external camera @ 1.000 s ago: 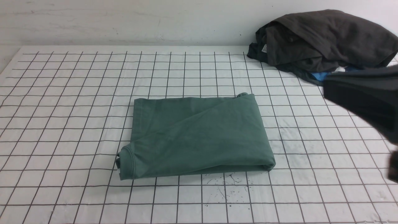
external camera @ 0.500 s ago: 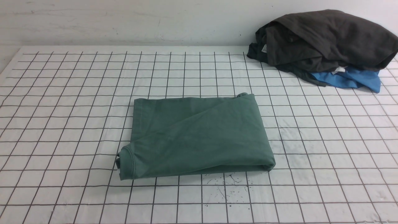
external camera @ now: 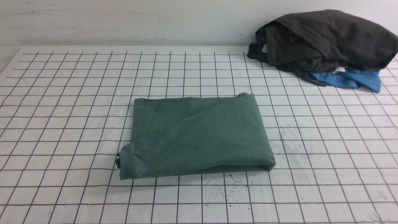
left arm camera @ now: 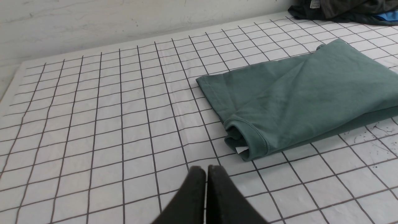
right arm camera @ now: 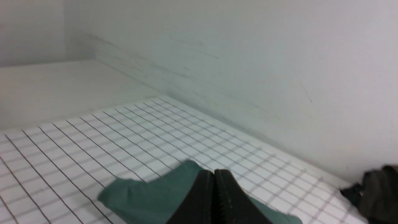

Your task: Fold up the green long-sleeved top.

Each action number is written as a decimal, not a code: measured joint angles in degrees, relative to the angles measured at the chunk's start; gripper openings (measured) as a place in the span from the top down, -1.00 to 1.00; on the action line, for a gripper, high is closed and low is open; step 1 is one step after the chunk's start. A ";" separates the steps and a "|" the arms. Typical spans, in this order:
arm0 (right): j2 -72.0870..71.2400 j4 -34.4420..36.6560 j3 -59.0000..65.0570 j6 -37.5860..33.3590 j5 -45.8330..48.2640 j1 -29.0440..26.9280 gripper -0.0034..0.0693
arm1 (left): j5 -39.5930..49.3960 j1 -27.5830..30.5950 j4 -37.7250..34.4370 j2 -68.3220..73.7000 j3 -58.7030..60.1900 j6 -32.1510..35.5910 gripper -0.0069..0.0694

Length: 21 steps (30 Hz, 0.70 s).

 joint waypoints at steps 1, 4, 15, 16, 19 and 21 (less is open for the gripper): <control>-1.11 0.34 1.92 0.06 -0.19 -2.00 0.95 | 0.00 0.00 0.00 0.00 0.00 0.00 0.84; -6.50 2.38 8.94 1.53 -2.00 -11.31 0.95 | 0.00 0.00 0.00 0.00 0.00 -0.05 0.84; -23.08 1.27 31.99 12.40 -4.76 -38.86 0.95 | 0.00 0.00 0.00 0.00 0.00 -0.05 0.84; -23.64 0.86 32.92 12.92 -3.81 -39.57 0.95 | 0.00 0.00 0.00 0.00 0.00 -0.05 0.84; -24.22 0.43 34.00 13.58 -1.33 -40.59 0.95 | 0.00 0.00 0.00 -0.02 0.00 -0.05 0.84; -24.22 0.00 33.88 13.63 -0.65 -40.71 0.95 | 0.00 0.00 0.00 -0.02 0.00 -0.05 0.84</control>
